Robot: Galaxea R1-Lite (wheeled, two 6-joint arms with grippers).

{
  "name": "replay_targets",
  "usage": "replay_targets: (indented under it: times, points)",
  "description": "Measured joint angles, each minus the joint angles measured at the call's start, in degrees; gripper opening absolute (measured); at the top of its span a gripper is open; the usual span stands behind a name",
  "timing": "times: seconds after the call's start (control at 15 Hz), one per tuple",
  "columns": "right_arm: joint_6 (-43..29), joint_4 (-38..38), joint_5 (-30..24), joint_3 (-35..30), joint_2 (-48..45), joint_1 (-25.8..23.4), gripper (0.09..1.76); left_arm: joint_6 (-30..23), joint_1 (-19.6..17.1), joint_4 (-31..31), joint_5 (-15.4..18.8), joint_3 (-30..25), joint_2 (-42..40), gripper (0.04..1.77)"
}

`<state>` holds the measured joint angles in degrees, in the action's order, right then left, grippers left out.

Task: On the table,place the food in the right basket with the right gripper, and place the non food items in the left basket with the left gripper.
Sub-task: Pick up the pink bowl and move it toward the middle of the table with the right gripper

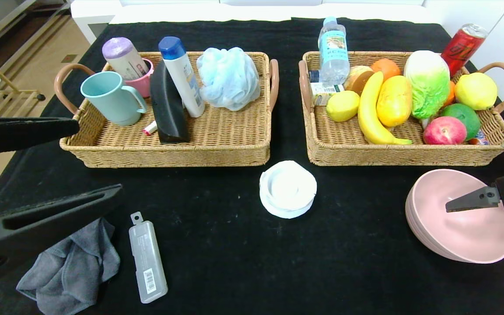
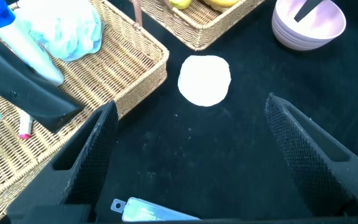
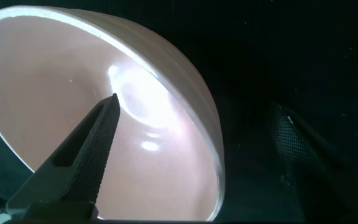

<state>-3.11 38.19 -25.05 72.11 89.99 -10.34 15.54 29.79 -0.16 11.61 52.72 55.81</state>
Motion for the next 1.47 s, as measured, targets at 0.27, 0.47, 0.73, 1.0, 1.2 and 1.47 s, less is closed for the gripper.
replay_targets:
  times: [0.27, 0.47, 0.73, 1.0, 1.2, 1.47]
  points:
    - [0.0, 0.0, 0.0, -0.1, 0.6, 0.5, 1.5, 0.0, 0.0, 0.0, 0.0, 0.0, 0.0, 1.72]
    - [0.0, -0.1, 0.0, -0.3, 0.8, 0.6, 1.05, 0.0, 0.0, 0.0, 0.0, 0.0, 0.0, 1.72]
    - [0.0, -0.1, -0.1, -0.3, 1.0, 0.6, 0.17, 0.0, 0.0, -0.1, 0.0, 0.0, 0.0, 1.72]
    - [0.0, -0.1, -2.3, -0.2, 1.0, 0.3, 0.22, 0.0, 0.0, -0.1, -0.1, 0.0, 0.0, 1.72]
    - [0.0, -0.1, -2.4, -0.2, 1.0, 0.2, 0.22, 0.0, 0.0, -0.1, -0.1, 0.0, 0.0, 1.72]
    - [0.0, -0.1, -2.4, -0.2, 1.0, 0.2, 0.22, 0.0, 0.0, -0.1, -0.1, 0.0, -0.1, 1.72]
